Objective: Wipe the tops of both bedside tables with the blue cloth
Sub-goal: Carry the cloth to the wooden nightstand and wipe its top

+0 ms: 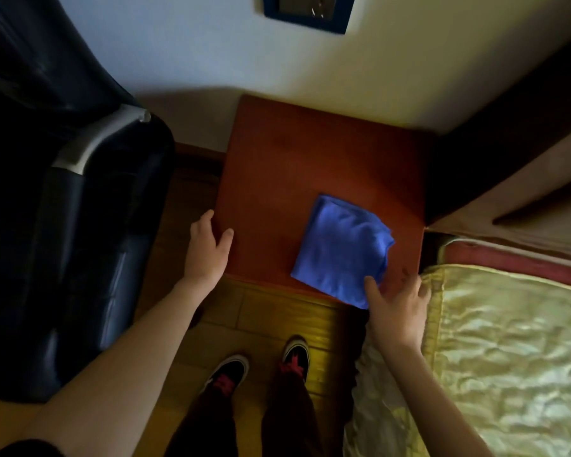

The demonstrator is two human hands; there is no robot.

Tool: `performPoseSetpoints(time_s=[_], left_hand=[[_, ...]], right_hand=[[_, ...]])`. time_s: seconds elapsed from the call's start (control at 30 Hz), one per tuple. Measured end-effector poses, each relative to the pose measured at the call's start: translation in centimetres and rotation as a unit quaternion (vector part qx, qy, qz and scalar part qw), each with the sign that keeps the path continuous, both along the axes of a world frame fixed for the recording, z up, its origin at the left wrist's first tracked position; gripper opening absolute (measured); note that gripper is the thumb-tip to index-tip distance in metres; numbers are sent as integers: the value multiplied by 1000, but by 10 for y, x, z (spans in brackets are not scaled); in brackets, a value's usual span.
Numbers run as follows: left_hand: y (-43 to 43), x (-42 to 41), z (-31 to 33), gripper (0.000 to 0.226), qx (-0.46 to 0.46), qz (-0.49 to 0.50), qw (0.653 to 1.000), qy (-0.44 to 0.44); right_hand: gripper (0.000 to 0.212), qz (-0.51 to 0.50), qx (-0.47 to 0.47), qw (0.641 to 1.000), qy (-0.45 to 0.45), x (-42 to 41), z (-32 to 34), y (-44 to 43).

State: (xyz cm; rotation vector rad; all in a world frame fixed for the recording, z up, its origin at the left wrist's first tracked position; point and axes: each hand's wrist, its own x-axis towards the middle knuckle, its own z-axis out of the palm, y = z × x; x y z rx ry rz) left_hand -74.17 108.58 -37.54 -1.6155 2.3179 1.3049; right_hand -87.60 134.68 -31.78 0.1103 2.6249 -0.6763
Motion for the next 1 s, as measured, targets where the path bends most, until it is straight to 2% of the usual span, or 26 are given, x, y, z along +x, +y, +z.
performPoseSetpoints(time_s=[0.07,0.17,0.27,0.4,0.5,0.57,0.67,0.9,1.0], left_hand=[[-6,0,-1,58,-2,-1,1000,-1],[-19,1,-11,50,11,13,999,29],[-26,5,-27,49,60,29,994,81],[-22,8,-44,45,56,94,987,122],[-24,6,-46,41,51,122,983,128],[-26,8,-48,38,62,141,978,144],[-27,9,-55,38,74,159,971,161],[-27,11,-63,39,93,154,962,206],[-27,11,-60,37,103,158,958,217]], right_hand=[[73,133,-8,988,73,-2,0,-2],[77,326,29,938,113,-17,-26,-24],[82,382,88,913,111,-28,-62,-59],[91,421,111,890,139,-4,-86,-85],[88,542,79,820,163,20,-88,-94],[82,589,64,789,165,22,-88,-108],[72,589,40,788,177,2,-88,-159],[66,501,38,833,230,-107,-102,-338],[66,507,51,827,236,-107,-102,-340]])
